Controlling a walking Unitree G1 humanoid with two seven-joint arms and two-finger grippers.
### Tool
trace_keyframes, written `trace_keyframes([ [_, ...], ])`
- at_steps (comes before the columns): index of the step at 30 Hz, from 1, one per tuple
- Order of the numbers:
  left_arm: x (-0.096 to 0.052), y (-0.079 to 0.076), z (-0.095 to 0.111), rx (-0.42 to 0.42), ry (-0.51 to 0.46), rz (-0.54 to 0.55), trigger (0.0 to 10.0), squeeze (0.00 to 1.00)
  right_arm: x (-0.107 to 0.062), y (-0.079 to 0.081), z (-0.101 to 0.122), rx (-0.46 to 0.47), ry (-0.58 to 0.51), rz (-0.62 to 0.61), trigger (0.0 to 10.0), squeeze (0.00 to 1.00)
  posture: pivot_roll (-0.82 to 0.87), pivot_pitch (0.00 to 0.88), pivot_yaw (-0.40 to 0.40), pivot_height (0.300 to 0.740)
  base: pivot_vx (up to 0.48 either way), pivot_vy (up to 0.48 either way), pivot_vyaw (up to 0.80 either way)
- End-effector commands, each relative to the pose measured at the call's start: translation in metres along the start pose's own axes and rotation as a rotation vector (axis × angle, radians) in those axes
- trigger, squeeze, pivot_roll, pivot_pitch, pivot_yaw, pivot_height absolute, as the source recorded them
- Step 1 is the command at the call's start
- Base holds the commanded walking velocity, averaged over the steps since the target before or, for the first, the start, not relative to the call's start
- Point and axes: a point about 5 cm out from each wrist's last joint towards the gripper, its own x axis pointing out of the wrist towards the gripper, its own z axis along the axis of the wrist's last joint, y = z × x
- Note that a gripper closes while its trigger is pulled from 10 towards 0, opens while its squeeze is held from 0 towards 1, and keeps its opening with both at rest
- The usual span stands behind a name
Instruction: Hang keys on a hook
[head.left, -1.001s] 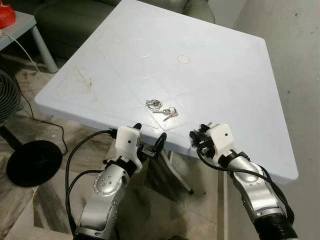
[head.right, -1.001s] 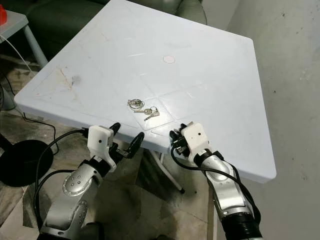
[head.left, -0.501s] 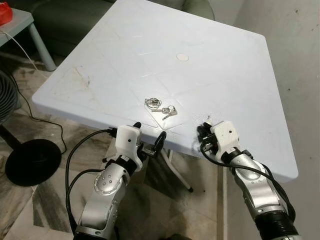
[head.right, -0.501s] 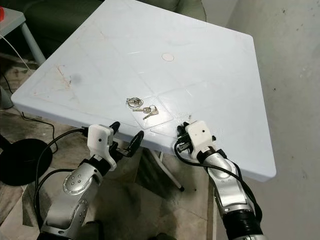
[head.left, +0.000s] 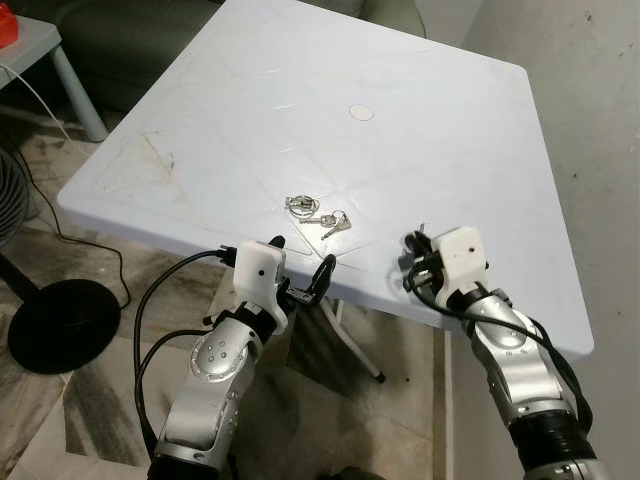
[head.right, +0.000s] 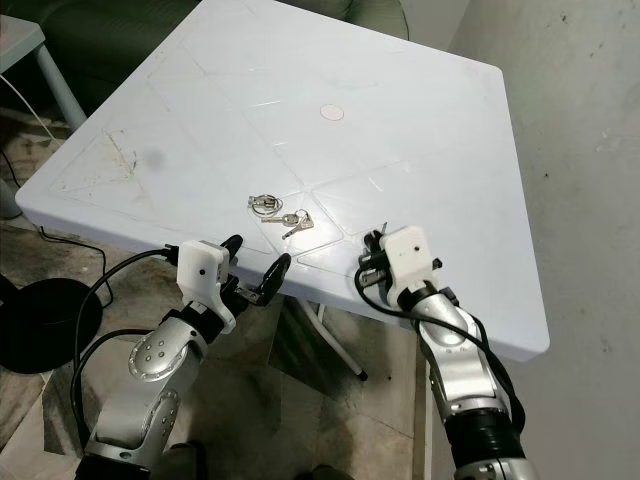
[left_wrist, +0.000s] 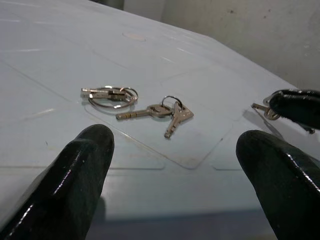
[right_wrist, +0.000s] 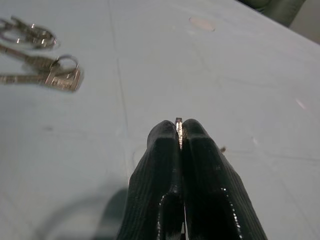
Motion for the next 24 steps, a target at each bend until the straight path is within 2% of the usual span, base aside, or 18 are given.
trace_keyframes([
  [1,0.003,-0.003,-0.001,-0.003,-0.001,-0.006,10.0,0.0,0.0,-0.008,0.005,0.02,-0.022,-0.045,0.0,0.0,0.05,0.178,-0.161,0.711,0.0,0.0,0.0],
  [6,0.015,0.004,0.008,0.016,-0.031,-0.001,10.0,0.0,0.008,-0.018,0.031,0.081,-0.122,-0.101,0.0,0.0,0.05,0.134,-0.142,0.711,0.0,0.0,0.0],
  [11,0.025,0.014,0.017,0.035,-0.062,0.007,10.0,0.0,0.012,-0.022,0.047,0.088,-0.177,-0.121,0.0,0.0,0.03,0.102,-0.129,0.711,0.0,0.0,0.0],
  [12,0.029,0.017,0.02,0.044,-0.07,0.012,10.0,0.0,0.013,-0.023,0.05,0.086,-0.188,-0.125,1.3,0.0,0.03,0.092,-0.126,0.711,0.0,0.0,0.0],
  [13,0.031,0.019,0.022,0.049,-0.074,0.015,10.0,0.0,0.013,-0.024,0.051,0.085,-0.194,-0.128,1.3,0.0,0.03,0.092,-0.126,0.711,0.0,0.0,0.0],
  [15,0.035,0.023,0.026,0.057,-0.084,0.021,10.0,0.0,0.014,-0.026,0.055,0.084,-0.206,-0.135,2.0,0.0,0.03,0.077,-0.122,0.711,0.0,0.0,0.0],
  [16,0.037,0.024,0.027,0.064,-0.089,0.023,10.0,0.0,0.014,-0.026,0.057,0.083,-0.218,-0.136,1.3,0.0,0.03,0.071,-0.122,0.711,0.0,0.0,0.0],
  [18,0.039,0.027,0.03,0.071,-0.095,0.028,10.0,0.0,0.014,-0.027,0.061,0.083,-0.234,-0.14,1.2,0.0,0.03,0.071,-0.122,0.711,0.0,0.0,0.0],
  [20,0.044,0.033,0.035,0.08,-0.109,0.048,10.0,0.0,0.013,-0.03,0.068,0.126,-0.261,-0.163,2.4,0.0,0.02,0.049,-0.114,0.711,0.0,0.0,0.0],
  [21,0.045,0.035,0.036,0.08,-0.112,0.054,10.0,0.0,0.012,-0.031,0.07,0.135,-0.268,-0.17,2.4,0.0,0.02,0.049,-0.114,0.711,0.0,0.0,0.0],
  [22,0.046,0.036,0.036,0.08,-0.115,0.058,10.0,0.0,0.012,-0.032,0.071,0.147,-0.271,-0.174,4.1,0.0,0.02,0.039,-0.111,0.711,0.0,0.0,0.0],
  [23,0.048,0.039,0.037,0.083,-0.118,0.066,10.0,0.0,0.011,-0.033,0.074,0.156,-0.28,-0.183,7.3,0.0,0.01,0.031,-0.109,0.711,0.0,0.0,0.0],
  [24,0.048,0.039,0.037,0.083,-0.118,0.066,10.0,0.0,0.011,-0.033,0.074,0.156,-0.28,-0.183,7.3,0.0,0.01,0.031,-0.109,0.711,0.0,0.0,0.0],
])
